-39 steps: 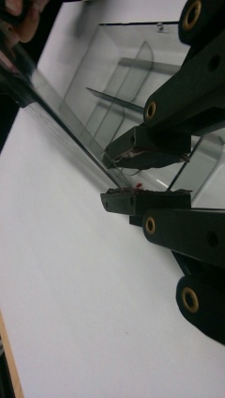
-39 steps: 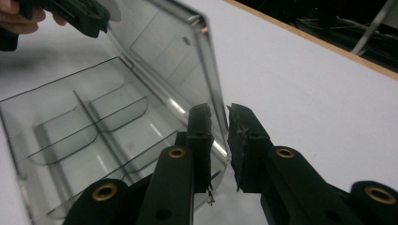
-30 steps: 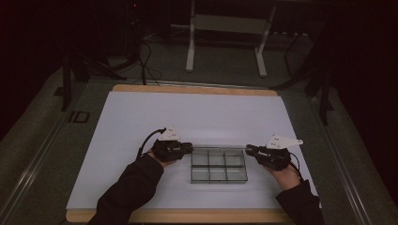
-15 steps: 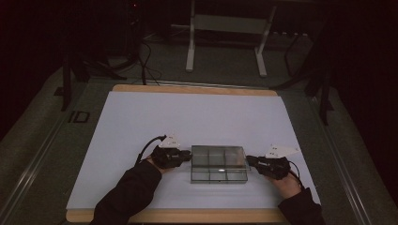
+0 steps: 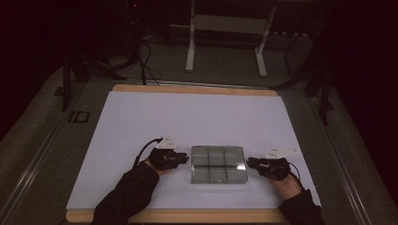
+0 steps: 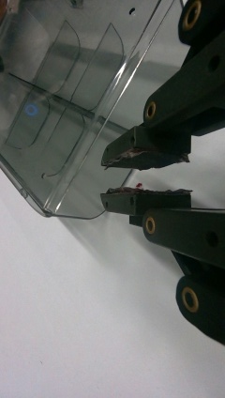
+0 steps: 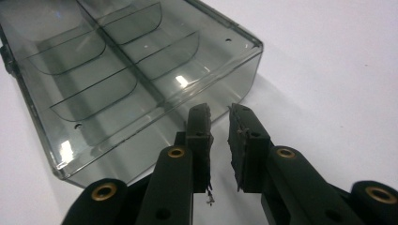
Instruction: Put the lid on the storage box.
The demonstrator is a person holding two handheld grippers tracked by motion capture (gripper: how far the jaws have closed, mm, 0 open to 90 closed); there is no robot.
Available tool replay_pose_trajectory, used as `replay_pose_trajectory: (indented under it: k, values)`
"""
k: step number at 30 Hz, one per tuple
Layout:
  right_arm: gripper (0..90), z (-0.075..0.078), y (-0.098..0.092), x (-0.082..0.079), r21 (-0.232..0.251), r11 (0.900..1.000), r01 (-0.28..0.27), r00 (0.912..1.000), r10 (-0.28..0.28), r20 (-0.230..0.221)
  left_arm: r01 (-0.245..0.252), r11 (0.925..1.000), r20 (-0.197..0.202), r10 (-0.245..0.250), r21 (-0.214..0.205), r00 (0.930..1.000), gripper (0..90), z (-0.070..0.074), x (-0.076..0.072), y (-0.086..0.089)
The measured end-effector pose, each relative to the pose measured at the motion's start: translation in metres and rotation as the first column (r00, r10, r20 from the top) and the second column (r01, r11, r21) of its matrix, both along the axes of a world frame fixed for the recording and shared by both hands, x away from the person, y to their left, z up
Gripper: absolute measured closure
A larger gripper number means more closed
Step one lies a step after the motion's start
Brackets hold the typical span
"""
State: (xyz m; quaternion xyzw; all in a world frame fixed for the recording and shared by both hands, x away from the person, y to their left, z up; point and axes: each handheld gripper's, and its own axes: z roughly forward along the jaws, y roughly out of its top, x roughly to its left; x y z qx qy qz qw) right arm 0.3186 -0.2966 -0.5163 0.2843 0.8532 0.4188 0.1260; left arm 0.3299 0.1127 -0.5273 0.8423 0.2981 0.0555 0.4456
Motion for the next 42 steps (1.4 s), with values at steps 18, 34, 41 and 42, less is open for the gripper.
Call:
replay_pose_trajectory:
  k: [18, 34, 41, 42]
  values:
    - [15.1, 0.000, -0.009, 0.007, 0.028, 0.9967, 0.077, 0.9967, -0.077, 0.022, -0.029, 0.9991, -0.039, 0.028, -0.030, 0.9989, 4.4, -0.001, 0.000, 0.011]
    - [15.0, -0.010, -0.022, 0.001, -0.020, 0.9902, 0.138, 0.9903, -0.138, 0.021, -0.076, 0.9971, -0.001, 0.076, -0.003, 0.9971, 4.7, -0.003, -0.012, 0.026]
    - [15.0, -0.011, -0.030, -0.007, -0.032, 0.9888, 0.146, 0.9891, -0.145, 0.024, -0.090, 0.9959, 0.002, 0.090, -0.001, 0.9959, 5.1, -0.004, -0.022, 0.035]
    - [15.0, -0.011, -0.031, -0.007, -0.033, 0.9889, 0.145, 0.9892, -0.144, 0.023, -0.090, 0.9959, 0.002, 0.090, -0.001, 0.9959, 5.1, -0.004, -0.022, 0.035]
